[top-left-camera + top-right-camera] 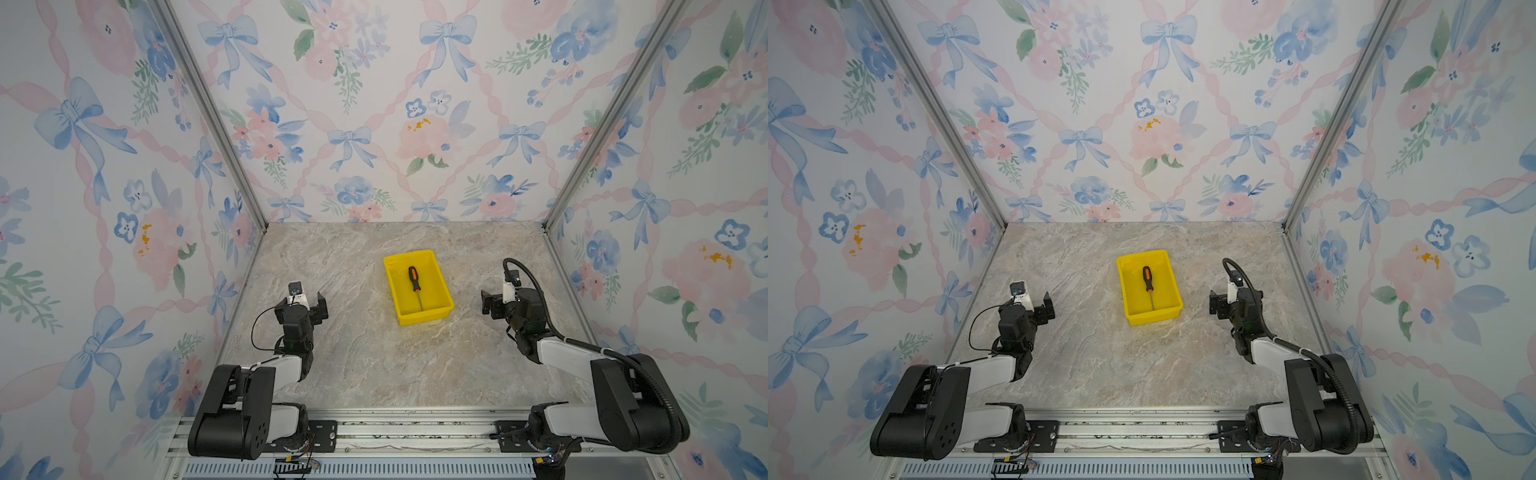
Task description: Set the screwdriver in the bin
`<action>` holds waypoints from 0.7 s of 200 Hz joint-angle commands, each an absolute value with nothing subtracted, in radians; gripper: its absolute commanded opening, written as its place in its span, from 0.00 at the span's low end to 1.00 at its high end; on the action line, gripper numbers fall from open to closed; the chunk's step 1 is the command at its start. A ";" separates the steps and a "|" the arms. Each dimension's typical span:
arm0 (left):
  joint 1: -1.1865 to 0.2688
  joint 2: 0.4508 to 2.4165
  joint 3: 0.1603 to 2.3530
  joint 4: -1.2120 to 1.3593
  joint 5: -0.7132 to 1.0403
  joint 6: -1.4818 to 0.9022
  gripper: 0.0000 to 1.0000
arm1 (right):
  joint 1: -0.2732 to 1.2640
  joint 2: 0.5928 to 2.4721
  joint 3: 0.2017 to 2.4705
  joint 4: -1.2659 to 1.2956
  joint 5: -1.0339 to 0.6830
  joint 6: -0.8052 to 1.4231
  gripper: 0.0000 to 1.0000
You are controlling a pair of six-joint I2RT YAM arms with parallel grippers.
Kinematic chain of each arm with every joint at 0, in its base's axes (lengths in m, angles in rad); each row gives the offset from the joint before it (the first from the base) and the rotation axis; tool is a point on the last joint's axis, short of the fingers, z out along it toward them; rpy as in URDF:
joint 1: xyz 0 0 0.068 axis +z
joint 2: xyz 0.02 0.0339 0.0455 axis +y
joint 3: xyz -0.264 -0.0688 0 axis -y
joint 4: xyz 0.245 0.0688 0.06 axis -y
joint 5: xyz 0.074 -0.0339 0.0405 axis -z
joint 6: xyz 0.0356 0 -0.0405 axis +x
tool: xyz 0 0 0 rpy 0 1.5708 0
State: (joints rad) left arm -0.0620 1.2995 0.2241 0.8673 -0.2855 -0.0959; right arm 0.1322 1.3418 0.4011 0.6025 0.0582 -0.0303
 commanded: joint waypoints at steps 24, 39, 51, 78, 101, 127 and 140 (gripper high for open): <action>-0.052 1.309 0.238 0.899 -0.246 -0.069 0.97 | 0.109 1.319 0.372 0.687 0.069 -0.028 0.97; -0.052 1.314 0.241 0.903 -0.244 -0.066 0.98 | 0.106 1.322 0.387 0.658 0.099 -0.031 0.97; -0.052 1.316 0.242 0.907 -0.247 -0.063 0.98 | 0.106 1.326 0.391 0.654 0.109 -0.031 0.97; -0.052 1.327 0.245 0.920 -0.247 -0.055 0.97 | 0.106 1.334 0.388 0.678 0.182 -0.062 0.97; -0.051 1.361 0.261 0.943 -0.252 -0.048 0.98 | 0.077 1.345 0.371 0.738 0.134 -0.046 0.97; -0.052 1.405 0.277 0.987 -0.257 -0.061 0.97 | 0.060 1.388 0.356 0.821 0.113 -0.013 0.97; -0.052 1.423 0.285 0.998 -0.248 -0.061 0.97 | 0.050 1.429 0.359 0.862 0.095 -0.002 0.97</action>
